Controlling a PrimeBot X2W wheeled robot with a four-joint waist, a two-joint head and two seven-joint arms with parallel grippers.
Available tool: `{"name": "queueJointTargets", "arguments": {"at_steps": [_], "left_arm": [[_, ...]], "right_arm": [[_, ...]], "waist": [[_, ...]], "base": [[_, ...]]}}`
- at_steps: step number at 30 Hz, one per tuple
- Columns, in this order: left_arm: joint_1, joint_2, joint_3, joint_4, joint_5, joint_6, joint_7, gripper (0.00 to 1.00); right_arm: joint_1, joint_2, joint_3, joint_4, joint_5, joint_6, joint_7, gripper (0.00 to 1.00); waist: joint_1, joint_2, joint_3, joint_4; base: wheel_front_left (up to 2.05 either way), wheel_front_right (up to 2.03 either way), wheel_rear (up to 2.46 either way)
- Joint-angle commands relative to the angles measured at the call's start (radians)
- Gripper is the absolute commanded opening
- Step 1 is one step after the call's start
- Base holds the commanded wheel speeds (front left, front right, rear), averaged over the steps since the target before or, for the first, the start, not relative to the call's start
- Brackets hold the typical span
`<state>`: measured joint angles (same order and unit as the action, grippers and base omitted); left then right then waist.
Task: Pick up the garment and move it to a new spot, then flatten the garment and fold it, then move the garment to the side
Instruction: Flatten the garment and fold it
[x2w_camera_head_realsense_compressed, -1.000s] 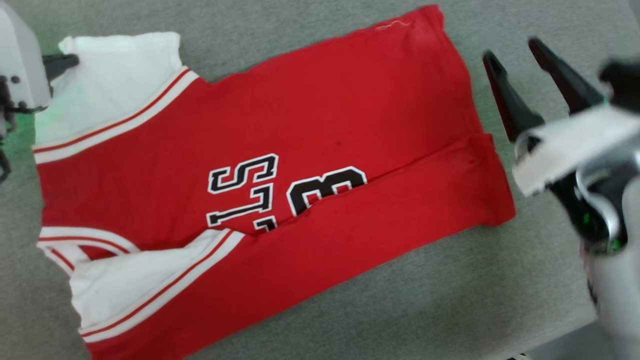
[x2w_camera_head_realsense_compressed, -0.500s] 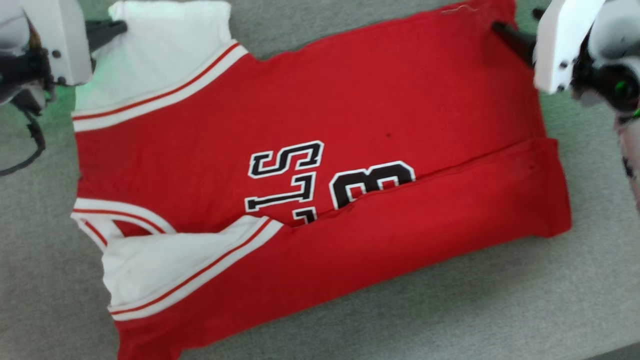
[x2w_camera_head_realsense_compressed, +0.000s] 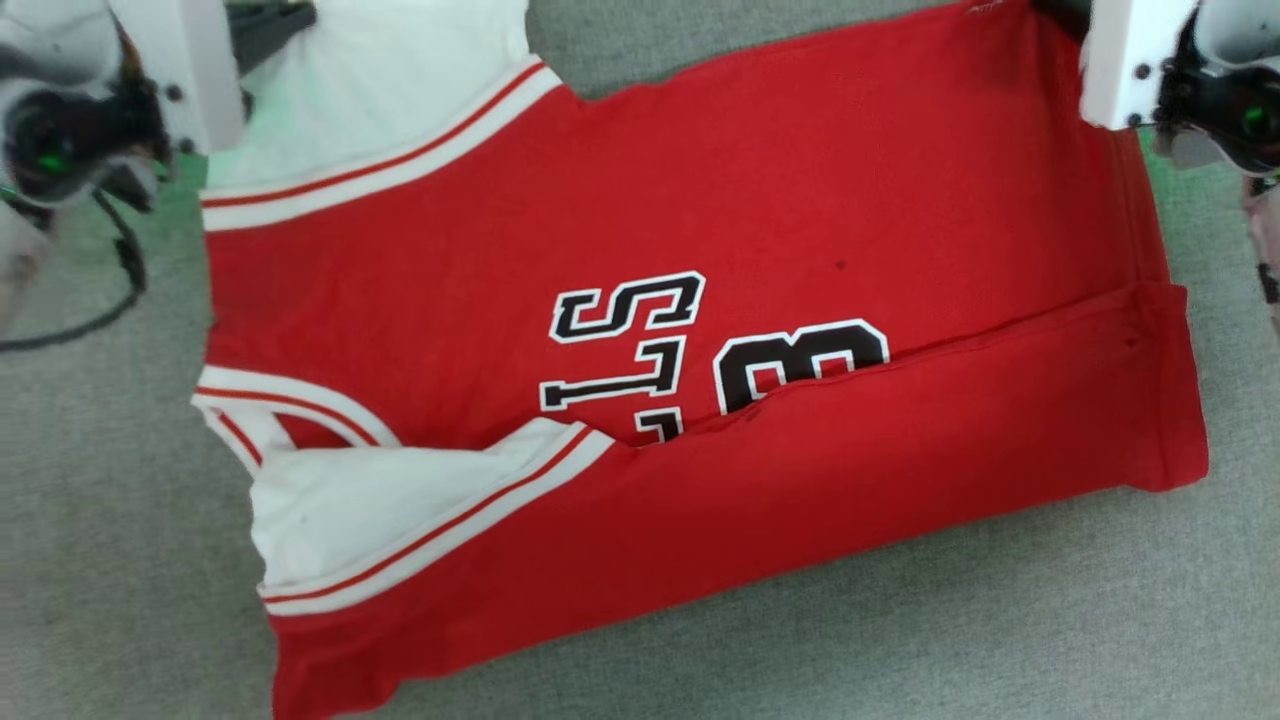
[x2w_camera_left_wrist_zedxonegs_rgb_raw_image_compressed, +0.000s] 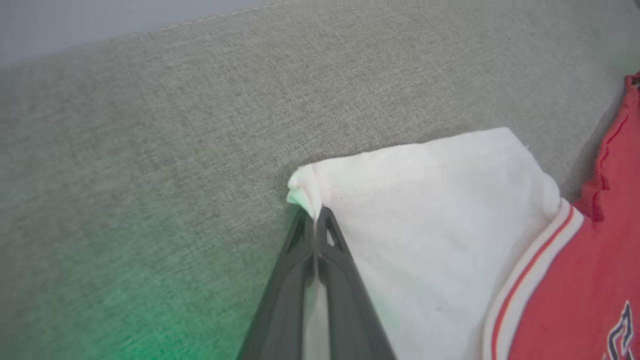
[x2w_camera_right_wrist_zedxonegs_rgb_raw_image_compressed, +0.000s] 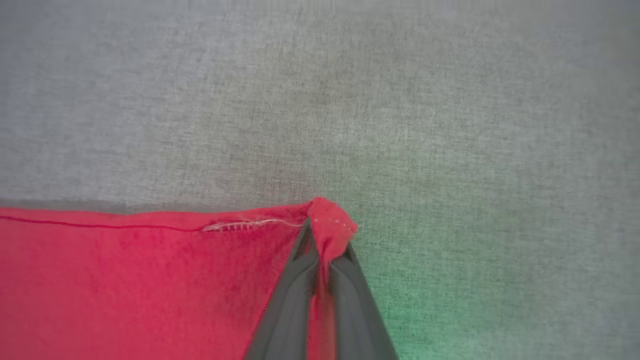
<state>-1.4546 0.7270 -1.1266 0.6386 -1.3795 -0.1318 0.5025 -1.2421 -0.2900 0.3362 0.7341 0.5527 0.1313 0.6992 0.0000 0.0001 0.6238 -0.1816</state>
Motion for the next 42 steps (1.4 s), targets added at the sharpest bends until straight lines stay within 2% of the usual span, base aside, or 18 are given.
{"name": "queueJointTargets", "arguments": {"at_steps": [1, 8, 10, 19, 21, 23, 29, 32, 35, 42], "left_arm": [[0.047, -0.016, -0.02, -0.003, -0.007, 0.002, -0.017, 0.0], [0.115, -0.022, -0.038, -0.115, -0.027, 0.002, -0.198, 0.0], [0.145, -0.003, -0.048, -0.176, -0.036, 0.002, -0.238, 0.0], [0.317, 0.139, -0.107, -0.492, -0.046, 0.002, -0.397, 0.0], [0.366, 0.17, -0.117, -0.555, -0.042, 0.002, -0.434, 0.0], [0.39, 0.187, -0.12, -0.585, -0.041, 0.002, -0.453, 0.0], [0.545, 0.273, -0.135, -0.719, -0.045, 0.002, -0.58, 0.0], [0.616, 0.302, -0.14, -0.751, -0.046, 0.002, -0.628, 0.0], [0.675, 0.296, -0.144, -0.762, -0.05, 0.002, -0.663, 0.0], [0.734, 0.2, -0.146, -0.689, -0.065, 0.002, -0.709, 0.0]], "right_arm": [[0.017, -0.023, 0.003, 0.007, 0.015, -0.001, -0.031, 0.0], [0.117, -0.116, 0.075, -0.065, 0.116, -0.001, -0.122, 0.0], [0.167, -0.156, 0.114, -0.11, 0.156, -0.001, -0.134, 0.0], [0.411, -0.374, 0.213, -0.363, 0.292, -0.001, -0.159, 0.0], [0.473, -0.423, 0.215, -0.425, 0.313, -0.001, -0.162, 0.0], [0.504, -0.445, 0.214, -0.456, 0.327, -0.001, -0.164, 0.0], [0.695, -0.548, 0.154, -0.584, 0.377, -0.001, -0.188, 0.0], [0.779, -0.57, 0.107, -0.619, 0.389, -0.001, -0.205, 0.0], [0.85, -0.569, 0.059, -0.628, 0.379, -0.001, -0.228, 0.0], [0.908, -0.503, 0.001, -0.575, 0.309, -0.001, -0.287, 0.0]], "waist": [[0.0, -0.0001, -0.041, 0.027], [0.0, -0.0001, -0.186, 0.112], [0.0, -0.0001, -0.227, 0.133], [0.0, -0.0001, -0.359, 0.203], [0.0, -0.0001, -0.376, 0.213], [0.0, -0.0001, -0.383, 0.217], [0.0, -0.0001, -0.392, 0.231], [0.0, -0.0001, -0.38, 0.232], [0.0, -0.0001, -0.364, 0.234], [0.0, -0.0001, -0.311, 0.24]], "base": [[0.0, 0.0, 0.0], [0.0, 0.0, 0.0], [0.0, 0.0, 0.0], [0.0, 0.0, 0.0], [0.0, 0.0, 0.0], [0.0, 0.0, 0.0], [0.0, 0.0, 0.0], [0.0, 0.0, 0.0], [0.0, 0.0, 0.0], [0.0, 0.0, 0.0]]}}
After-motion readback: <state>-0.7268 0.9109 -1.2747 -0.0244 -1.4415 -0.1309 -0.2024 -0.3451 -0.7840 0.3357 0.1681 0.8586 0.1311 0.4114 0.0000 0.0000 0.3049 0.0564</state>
